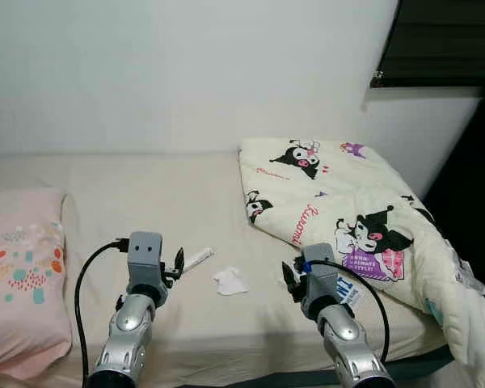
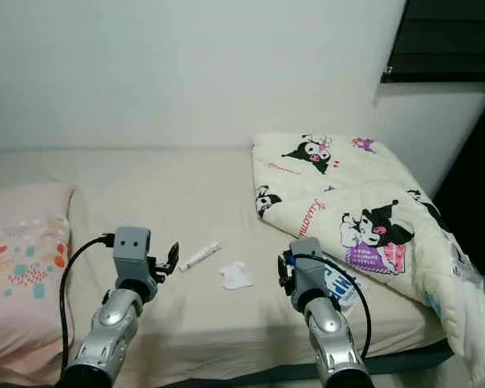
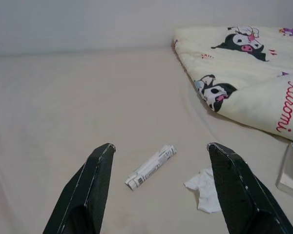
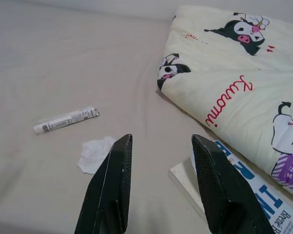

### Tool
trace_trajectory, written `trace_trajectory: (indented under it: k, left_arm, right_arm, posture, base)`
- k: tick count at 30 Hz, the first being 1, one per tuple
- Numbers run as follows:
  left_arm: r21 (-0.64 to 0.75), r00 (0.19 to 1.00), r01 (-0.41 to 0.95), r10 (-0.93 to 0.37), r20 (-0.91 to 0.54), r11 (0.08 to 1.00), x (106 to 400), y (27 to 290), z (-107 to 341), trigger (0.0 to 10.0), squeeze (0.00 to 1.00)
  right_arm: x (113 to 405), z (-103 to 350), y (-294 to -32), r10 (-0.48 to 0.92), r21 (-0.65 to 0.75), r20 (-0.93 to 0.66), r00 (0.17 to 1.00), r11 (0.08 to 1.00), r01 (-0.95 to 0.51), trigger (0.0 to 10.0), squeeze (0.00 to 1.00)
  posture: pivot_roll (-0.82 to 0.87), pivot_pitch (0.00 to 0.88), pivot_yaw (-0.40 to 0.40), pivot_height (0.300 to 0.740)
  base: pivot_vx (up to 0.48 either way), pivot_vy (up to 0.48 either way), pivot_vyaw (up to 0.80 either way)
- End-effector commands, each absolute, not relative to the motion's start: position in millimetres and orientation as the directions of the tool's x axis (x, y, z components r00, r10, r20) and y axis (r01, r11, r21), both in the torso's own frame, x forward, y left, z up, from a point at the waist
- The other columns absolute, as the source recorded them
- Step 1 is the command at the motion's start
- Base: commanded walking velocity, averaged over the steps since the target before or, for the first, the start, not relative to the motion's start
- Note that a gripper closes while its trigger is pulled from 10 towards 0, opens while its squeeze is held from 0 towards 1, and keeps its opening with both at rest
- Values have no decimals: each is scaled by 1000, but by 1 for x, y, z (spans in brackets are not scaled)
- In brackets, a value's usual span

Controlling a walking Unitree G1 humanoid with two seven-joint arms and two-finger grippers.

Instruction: Clean up the room

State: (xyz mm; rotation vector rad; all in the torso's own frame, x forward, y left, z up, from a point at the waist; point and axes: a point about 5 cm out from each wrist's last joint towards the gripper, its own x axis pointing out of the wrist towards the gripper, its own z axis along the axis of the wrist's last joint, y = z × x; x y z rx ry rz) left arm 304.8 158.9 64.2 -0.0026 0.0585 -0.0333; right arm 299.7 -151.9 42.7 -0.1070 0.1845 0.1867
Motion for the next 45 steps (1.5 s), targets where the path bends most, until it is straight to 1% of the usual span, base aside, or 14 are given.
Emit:
trace_trajectory:
  k: [1, 16, 33, 37, 43, 45]
  left_arm:
    - [-19, 999, 30, -31, -35, 999, 304, 158, 67, 10000, 0]
    - [-22, 999, 15, -16, -33, 1000, 303, 162, 67, 10000, 0]
    - [-18, 999, 7, -8, -33, 1000, 303, 165, 68, 10000, 0]
    - [-17, 998, 25, -26, -50, 1000, 304, 162, 67, 10000, 0]
    - [-11, 998, 29, -29, -55, 1000, 305, 161, 66, 10000, 0]
    - [-9, 998, 33, -33, -58, 999, 305, 160, 66, 10000, 0]
  right_arm:
    - [299, 44, -152, 177, -78, -178, 968, 978, -193, 10000, 0]
    - [300, 43, -150, 186, -84, -188, 965, 975, -204, 10000, 0]
    - [299, 41, -147, 187, -70, -193, 963, 977, -203, 10000, 0]
    - [301, 42, -148, 163, -62, -197, 967, 982, -178, 10000, 0]
    - [302, 45, -149, 152, -44, -179, 972, 986, -163, 10000, 0]
    - [302, 46, -151, 151, -44, -173, 973, 986, -161, 10000, 0]
  posture:
    - [-25, 0, -25, 740]
    - [-19, 0, -31, 740]
    - [-13, 0, -18, 740]
    - [-17, 0, -7, 740]
    - [-22, 0, -1, 721]
    - [-26, 0, 1, 707]
  base:
    - [266, 0, 0]
    - [263, 0, 0]
    - [0, 0, 0]
    - [0, 0, 0]
    - [0, 0, 0]
    - [0, 0, 0]
